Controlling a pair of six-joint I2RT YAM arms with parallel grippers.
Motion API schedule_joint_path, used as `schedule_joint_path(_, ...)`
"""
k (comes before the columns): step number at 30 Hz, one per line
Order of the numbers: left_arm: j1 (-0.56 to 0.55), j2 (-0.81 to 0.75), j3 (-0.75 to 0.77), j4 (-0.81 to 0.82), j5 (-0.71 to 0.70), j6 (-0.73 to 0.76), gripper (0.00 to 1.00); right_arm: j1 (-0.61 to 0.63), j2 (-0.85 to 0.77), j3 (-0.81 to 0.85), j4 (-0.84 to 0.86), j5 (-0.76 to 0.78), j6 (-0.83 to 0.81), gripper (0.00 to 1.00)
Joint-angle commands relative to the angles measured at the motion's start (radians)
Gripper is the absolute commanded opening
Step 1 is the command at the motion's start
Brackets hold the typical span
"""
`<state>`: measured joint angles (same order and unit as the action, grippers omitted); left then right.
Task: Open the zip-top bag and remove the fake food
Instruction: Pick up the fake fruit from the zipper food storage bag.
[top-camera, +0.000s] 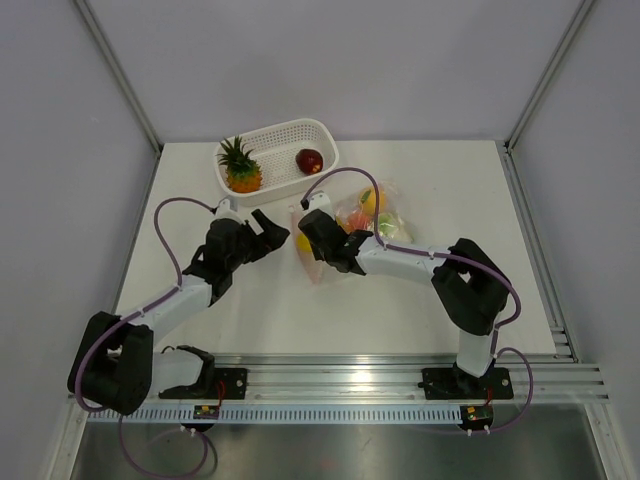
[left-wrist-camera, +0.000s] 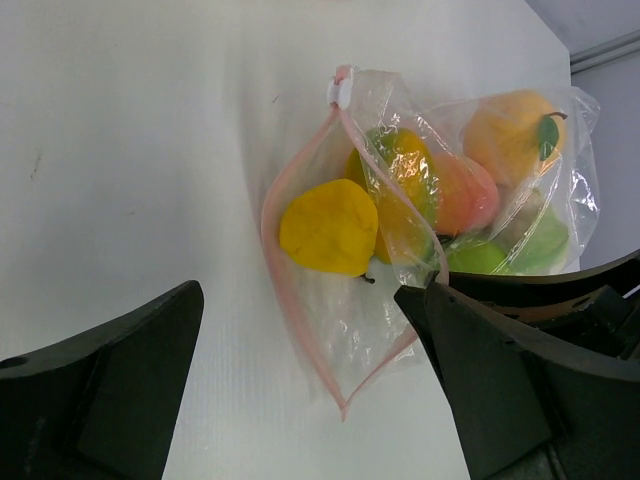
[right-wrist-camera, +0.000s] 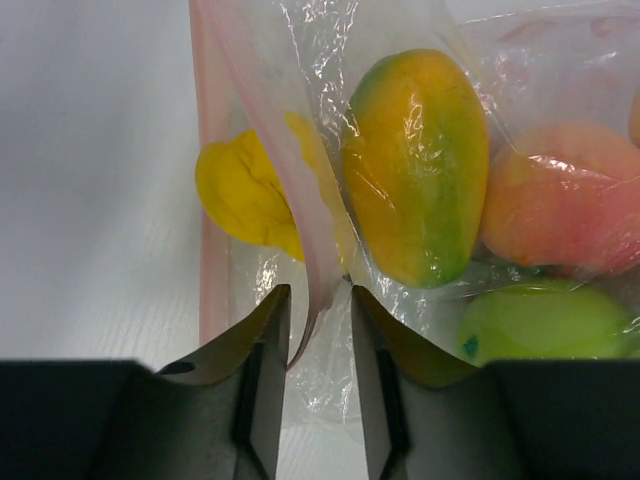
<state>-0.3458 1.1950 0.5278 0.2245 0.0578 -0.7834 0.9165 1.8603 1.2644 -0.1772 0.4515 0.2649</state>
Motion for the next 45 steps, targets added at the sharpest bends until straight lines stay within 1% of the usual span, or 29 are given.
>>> schedule_joint_path(1,0.004,0.038,-0.015,0.085,0.049,-0.002,0.94,0.007,-0.016,0.014,0.048,0.033,0.002,0.35)
schedule_joint_path(3,0.004,0.066,-0.018,0.119,0.085,-0.011,0.93,0.007,-0.032,0.004,0.061,0.024,0.008,0.33)
schedule_joint_path(7,-0.004,0.118,-0.029,0.173,0.097,-0.022,0.91,0.007,-0.041,-0.010,0.079,0.001,0.022,0.29)
schedule_joint_path(12,-0.019,0.201,-0.023,0.249,0.096,-0.030,0.89,0.007,-0.062,-0.023,0.093,-0.014,0.030,0.24)
schedule_joint_path(15,-0.033,0.221,-0.019,0.291,0.085,-0.022,0.89,0.008,-0.087,-0.045,0.116,-0.043,0.039,0.21)
schedule_joint_path(20,-0.062,0.236,0.006,0.297,0.040,0.007,0.93,0.007,-0.110,-0.066,0.134,-0.077,0.051,0.17)
schedule_joint_path(23,-0.067,0.274,0.043,0.283,0.040,0.013,0.94,0.008,-0.121,-0.079,0.146,-0.080,0.053,0.16)
schedule_joint_path(29,-0.079,0.369,0.101,0.274,0.057,-0.002,0.93,0.008,-0.131,-0.092,0.160,-0.076,0.057,0.15)
schedule_joint_path(35,-0.082,0.409,0.141,0.283,0.050,0.006,0.94,0.007,-0.138,-0.105,0.165,-0.080,0.065,0.08)
schedule_joint_path(41,-0.101,0.445,0.173,0.282,0.057,0.019,0.94,0.007,-0.138,-0.106,0.165,-0.071,0.073,0.05)
schedule_joint_path(45,-0.122,0.474,0.215,0.234,0.044,0.033,0.93,0.008,-0.141,-0.114,0.163,-0.062,0.082,0.04)
